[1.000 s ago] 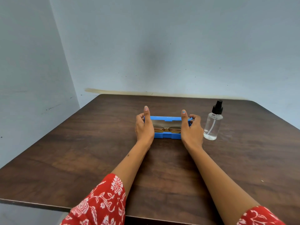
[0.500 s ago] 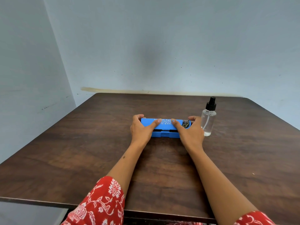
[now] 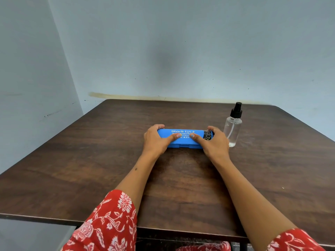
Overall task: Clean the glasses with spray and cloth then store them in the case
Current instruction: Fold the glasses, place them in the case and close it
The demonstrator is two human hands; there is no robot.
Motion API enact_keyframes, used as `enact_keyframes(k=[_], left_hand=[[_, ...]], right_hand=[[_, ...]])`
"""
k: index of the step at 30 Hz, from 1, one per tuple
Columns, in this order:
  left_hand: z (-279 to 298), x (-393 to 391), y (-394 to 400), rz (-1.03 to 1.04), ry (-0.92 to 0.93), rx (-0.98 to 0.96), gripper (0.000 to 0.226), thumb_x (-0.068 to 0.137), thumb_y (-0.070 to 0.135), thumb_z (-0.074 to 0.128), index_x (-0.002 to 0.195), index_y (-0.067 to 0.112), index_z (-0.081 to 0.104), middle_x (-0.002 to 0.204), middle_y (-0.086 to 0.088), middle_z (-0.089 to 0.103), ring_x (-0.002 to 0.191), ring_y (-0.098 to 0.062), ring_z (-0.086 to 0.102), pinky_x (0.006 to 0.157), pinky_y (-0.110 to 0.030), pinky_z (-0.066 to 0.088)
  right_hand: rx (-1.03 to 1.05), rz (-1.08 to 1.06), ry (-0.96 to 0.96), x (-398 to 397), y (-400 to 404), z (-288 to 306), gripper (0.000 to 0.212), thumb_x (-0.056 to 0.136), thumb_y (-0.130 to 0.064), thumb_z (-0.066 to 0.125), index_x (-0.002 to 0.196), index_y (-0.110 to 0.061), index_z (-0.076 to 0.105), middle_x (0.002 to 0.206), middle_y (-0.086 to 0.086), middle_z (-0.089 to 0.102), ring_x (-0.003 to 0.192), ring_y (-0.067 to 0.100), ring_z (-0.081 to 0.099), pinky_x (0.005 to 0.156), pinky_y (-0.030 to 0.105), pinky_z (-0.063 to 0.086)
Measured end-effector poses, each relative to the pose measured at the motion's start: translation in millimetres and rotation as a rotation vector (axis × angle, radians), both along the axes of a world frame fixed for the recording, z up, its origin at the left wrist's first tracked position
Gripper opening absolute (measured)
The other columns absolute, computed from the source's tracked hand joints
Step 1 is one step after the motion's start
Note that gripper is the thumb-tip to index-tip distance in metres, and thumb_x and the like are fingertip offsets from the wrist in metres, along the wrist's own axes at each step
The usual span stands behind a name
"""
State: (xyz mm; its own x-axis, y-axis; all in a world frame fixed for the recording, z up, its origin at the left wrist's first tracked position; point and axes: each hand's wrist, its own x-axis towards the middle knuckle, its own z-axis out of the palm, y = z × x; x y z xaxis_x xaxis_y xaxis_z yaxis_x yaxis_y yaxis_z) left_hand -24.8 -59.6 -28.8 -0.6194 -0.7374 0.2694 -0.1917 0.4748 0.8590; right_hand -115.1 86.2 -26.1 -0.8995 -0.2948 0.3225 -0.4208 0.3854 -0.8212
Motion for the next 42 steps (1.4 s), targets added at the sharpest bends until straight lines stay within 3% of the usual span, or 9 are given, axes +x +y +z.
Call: enact_keyframes(k=[7,11,13,15,18,21,25,33,42], left_hand=[[0.3,0.6,3.9,0.013,0.01,-0.021,0.069,0.071,0.044,0.077,0.128,0.012,0.052,0.132,-0.005,0.051,0.125,-0.021,0.043,0.101,-0.032,0.038],[2.2,2.4,5.6,0.007,0.0,-0.038,0.067,0.076,0.043,0.073,0.13,0.012,0.049,0.133,-0.005,0.048,0.125,-0.02,0.041,0.1,-0.03,0.035],[2.8,3.5,6.5,0.008,-0.001,-0.04,0.066,0.077,0.042,0.072,0.131,0.012,0.049,0.133,-0.006,0.048,0.125,-0.02,0.04,0.1,-0.03,0.035],[3.3,4.1,7.3,0.009,0.005,-0.039,0.066,0.078,0.04,0.072,0.132,0.011,0.048,0.134,-0.006,0.047,0.126,-0.019,0.04,0.101,-0.029,0.034],[4.0,4.4,7.9,0.008,0.009,-0.042,0.063,0.08,0.039,0.071,0.132,0.011,0.048,0.135,-0.006,0.047,0.126,-0.018,0.04,0.1,-0.027,0.033],[5.1,4.2,8.4,0.001,0.006,-0.044,0.063,0.081,0.038,0.07,0.132,0.011,0.048,0.134,-0.006,0.046,0.125,-0.018,0.041,0.098,-0.025,0.033],[5.3,4.0,7.9,0.005,0.006,-0.045,0.063,0.081,0.038,0.07,0.133,0.01,0.047,0.134,-0.006,0.046,0.124,-0.018,0.042,0.097,-0.023,0.032],[5.3,5.0,9.5,0.015,0.007,-0.048,0.063,0.082,0.037,0.069,0.133,0.009,0.046,0.135,-0.007,0.045,0.125,-0.019,0.042,0.099,-0.025,0.033],[3.5,2.5,7.8,0.038,0.005,-0.058,0.064,0.082,0.036,0.069,0.134,0.008,0.045,0.135,-0.009,0.044,0.125,-0.02,0.042,0.102,-0.029,0.034]], right_hand=[[-0.01,-0.011,0.045,2.6,-2.5,-2.6,0.079,0.075,-0.045,0.073,0.136,-0.005,0.044,0.134,0.012,0.052,0.124,0.024,0.046,0.1,0.032,0.036],[-0.223,-0.271,0.35,14.0,0.6,4.6,0.051,0.076,-0.037,0.074,0.113,-0.006,0.056,0.111,0.008,0.058,0.104,0.023,0.054,0.084,0.022,0.034],[-0.275,-0.465,0.481,15.0,3.7,9.2,0.051,0.075,-0.037,0.072,0.113,-0.008,0.053,0.114,0.008,0.054,0.106,0.024,0.05,0.084,0.026,0.029],[-0.31,-0.574,0.422,8.6,8.0,10.8,0.068,0.073,-0.039,0.07,0.128,-0.01,0.044,0.133,0.009,0.044,0.121,0.023,0.042,0.094,0.034,0.03],[-0.298,-0.563,0.134,-6.2,16.2,7.8,0.094,0.072,-0.038,0.074,0.144,-0.006,0.023,0.151,0.013,0.023,0.137,0.029,0.027,0.105,0.046,0.027],[-0.242,-0.46,-0.097,-13.9,19.6,5.7,0.089,0.078,-0.037,0.072,0.146,-0.01,0.021,0.148,0.01,0.033,0.133,0.029,0.035,0.103,0.044,0.033],[-0.142,-0.437,-0.115,-12.5,19.4,5.7,0.062,0.085,-0.032,0.065,0.138,-0.013,0.037,0.131,0.009,0.054,0.118,0.03,0.051,0.091,0.041,0.041],[-0.098,-0.403,-0.084,-1.4,17.6,5.9,0.059,0.079,-0.034,0.067,0.131,-0.015,0.046,0.117,0.01,0.062,0.109,0.031,0.056,0.089,0.042,0.044],[-0.078,-0.368,-0.078,-0.9,16.7,5.4,0.059,0.079,-0.035,0.067,0.13,-0.013,0.048,0.117,0.01,0.062,0.109,0.031,0.056,0.089,0.042,0.044]])
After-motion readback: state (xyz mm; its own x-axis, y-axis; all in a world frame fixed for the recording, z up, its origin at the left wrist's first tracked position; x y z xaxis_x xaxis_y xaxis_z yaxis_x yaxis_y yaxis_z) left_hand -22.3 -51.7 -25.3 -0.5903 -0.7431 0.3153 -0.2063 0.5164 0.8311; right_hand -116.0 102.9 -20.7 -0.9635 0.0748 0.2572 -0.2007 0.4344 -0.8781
